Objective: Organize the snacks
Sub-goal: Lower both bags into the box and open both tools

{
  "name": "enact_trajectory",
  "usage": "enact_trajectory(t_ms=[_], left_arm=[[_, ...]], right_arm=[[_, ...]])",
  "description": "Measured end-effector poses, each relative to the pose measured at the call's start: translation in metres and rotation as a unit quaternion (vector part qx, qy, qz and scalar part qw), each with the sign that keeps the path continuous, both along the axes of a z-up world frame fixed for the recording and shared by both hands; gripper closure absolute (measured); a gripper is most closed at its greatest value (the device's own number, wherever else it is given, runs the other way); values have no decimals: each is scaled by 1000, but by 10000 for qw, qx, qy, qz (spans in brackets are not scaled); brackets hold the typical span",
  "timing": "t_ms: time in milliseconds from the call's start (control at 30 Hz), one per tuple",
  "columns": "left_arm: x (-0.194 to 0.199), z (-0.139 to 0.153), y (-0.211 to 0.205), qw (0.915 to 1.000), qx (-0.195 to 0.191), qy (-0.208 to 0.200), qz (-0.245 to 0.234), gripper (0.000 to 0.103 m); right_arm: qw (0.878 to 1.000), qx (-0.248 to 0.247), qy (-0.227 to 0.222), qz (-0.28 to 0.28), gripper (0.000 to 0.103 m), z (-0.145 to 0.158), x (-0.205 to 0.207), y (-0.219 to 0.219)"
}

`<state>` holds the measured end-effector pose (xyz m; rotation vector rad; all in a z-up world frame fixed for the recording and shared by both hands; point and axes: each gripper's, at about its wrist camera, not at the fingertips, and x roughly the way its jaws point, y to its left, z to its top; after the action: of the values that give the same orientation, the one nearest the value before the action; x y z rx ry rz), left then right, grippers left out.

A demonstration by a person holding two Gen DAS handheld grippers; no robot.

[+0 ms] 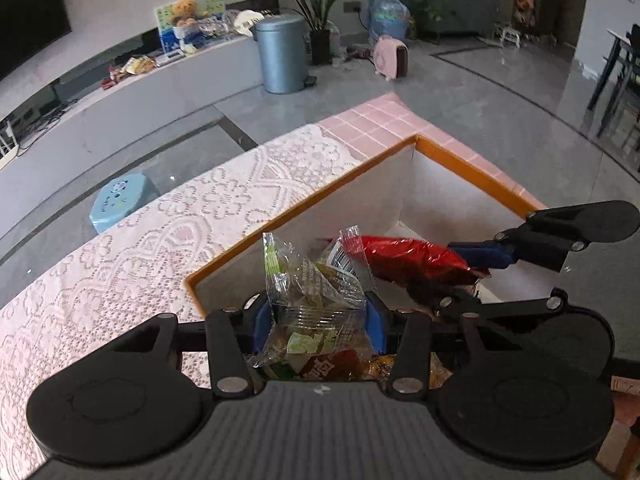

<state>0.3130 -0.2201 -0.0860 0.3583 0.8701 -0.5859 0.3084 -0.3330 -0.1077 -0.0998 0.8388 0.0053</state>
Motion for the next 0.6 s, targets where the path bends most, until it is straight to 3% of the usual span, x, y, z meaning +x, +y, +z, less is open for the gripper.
enact_trajectory(t_ms=[367,500,600], left_arm=[[14,-17,-21,9983,502,72,-304,49],[15,-27,-32,9941,1024,73,-359,47],[13,-32,-37,9916,1226,-9,-420,42]], right_arm=[[9995,249,182,49,60,3,-2,-6],[9994,213,266,12,47,6,-3,-9],[9993,160,351,3,45,3,-3,-9]])
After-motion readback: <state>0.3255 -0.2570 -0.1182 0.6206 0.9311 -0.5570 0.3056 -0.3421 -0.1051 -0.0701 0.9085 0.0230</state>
